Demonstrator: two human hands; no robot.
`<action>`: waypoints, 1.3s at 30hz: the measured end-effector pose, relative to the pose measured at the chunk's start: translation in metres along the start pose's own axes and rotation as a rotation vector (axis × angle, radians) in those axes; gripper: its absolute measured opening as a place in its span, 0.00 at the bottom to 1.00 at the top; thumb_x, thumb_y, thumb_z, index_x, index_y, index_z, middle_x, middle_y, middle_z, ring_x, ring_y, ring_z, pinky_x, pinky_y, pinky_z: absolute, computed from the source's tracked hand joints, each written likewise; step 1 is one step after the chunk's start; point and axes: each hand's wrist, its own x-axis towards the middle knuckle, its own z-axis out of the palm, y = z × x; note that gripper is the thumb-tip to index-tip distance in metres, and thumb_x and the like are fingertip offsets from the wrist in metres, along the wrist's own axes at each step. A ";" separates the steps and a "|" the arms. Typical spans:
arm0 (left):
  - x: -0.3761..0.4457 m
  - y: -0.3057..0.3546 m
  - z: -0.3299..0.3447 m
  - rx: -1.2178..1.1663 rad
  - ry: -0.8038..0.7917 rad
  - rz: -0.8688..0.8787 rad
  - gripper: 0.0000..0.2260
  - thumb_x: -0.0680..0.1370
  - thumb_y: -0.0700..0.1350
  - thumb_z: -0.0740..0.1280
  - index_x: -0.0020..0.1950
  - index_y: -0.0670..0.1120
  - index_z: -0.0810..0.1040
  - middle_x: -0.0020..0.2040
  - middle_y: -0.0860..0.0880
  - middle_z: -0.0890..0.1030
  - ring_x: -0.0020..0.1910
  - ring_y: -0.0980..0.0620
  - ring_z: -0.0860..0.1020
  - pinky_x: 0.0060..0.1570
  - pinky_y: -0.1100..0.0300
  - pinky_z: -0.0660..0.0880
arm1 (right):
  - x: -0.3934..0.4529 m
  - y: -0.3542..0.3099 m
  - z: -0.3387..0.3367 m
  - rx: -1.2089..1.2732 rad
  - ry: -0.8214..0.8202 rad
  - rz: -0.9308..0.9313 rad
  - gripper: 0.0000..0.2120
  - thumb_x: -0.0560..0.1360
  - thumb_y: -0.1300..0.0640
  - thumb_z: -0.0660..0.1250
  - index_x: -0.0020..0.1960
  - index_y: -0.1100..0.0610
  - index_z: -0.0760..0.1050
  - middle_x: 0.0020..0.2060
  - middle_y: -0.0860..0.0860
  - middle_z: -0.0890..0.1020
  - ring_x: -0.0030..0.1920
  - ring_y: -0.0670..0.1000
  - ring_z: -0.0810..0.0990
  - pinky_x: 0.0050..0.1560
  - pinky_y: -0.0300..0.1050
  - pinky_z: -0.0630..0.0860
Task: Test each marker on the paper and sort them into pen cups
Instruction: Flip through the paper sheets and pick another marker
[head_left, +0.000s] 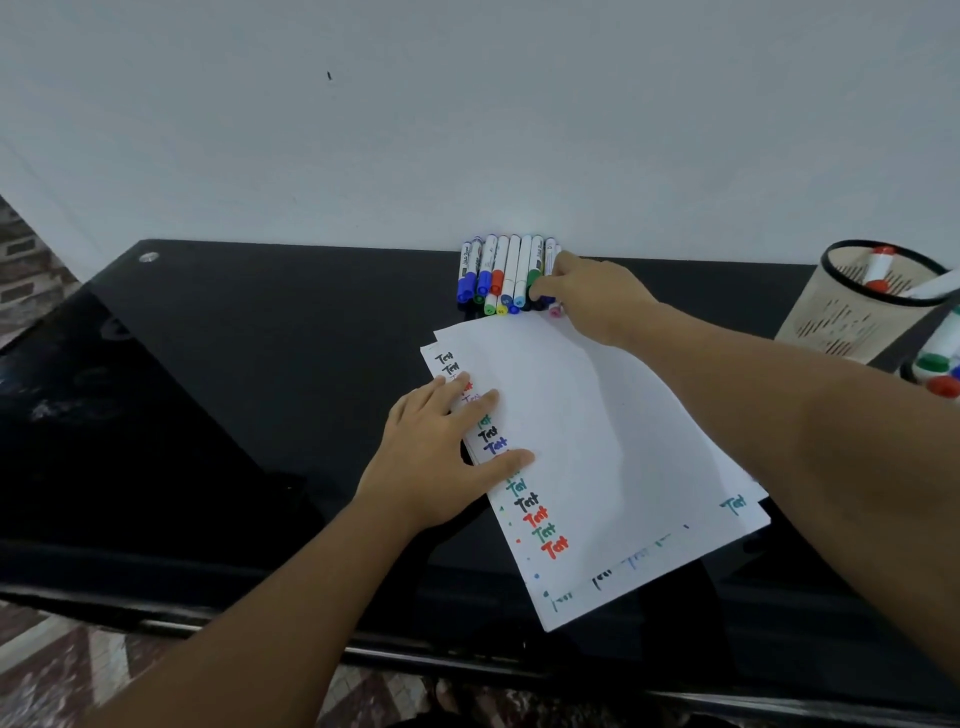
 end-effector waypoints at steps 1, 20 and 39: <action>0.000 0.000 0.000 -0.001 0.001 0.002 0.43 0.69 0.82 0.50 0.79 0.62 0.61 0.83 0.56 0.54 0.81 0.52 0.49 0.80 0.48 0.46 | 0.001 0.000 -0.001 0.003 0.006 -0.001 0.22 0.81 0.66 0.64 0.72 0.50 0.74 0.59 0.55 0.74 0.47 0.57 0.77 0.42 0.50 0.73; 0.003 -0.004 0.000 -0.002 0.035 0.010 0.42 0.69 0.81 0.51 0.78 0.62 0.63 0.82 0.56 0.57 0.80 0.52 0.52 0.79 0.50 0.46 | -0.042 -0.023 -0.027 0.161 0.454 -0.144 0.12 0.81 0.64 0.62 0.64 0.64 0.73 0.50 0.61 0.79 0.42 0.61 0.76 0.46 0.53 0.75; -0.025 0.013 -0.007 -0.161 0.283 0.228 0.25 0.79 0.60 0.68 0.75 0.53 0.73 0.65 0.55 0.79 0.66 0.55 0.71 0.68 0.52 0.69 | -0.156 -0.096 -0.027 0.327 -0.097 0.104 0.19 0.87 0.43 0.49 0.66 0.50 0.72 0.52 0.48 0.80 0.51 0.51 0.78 0.52 0.53 0.76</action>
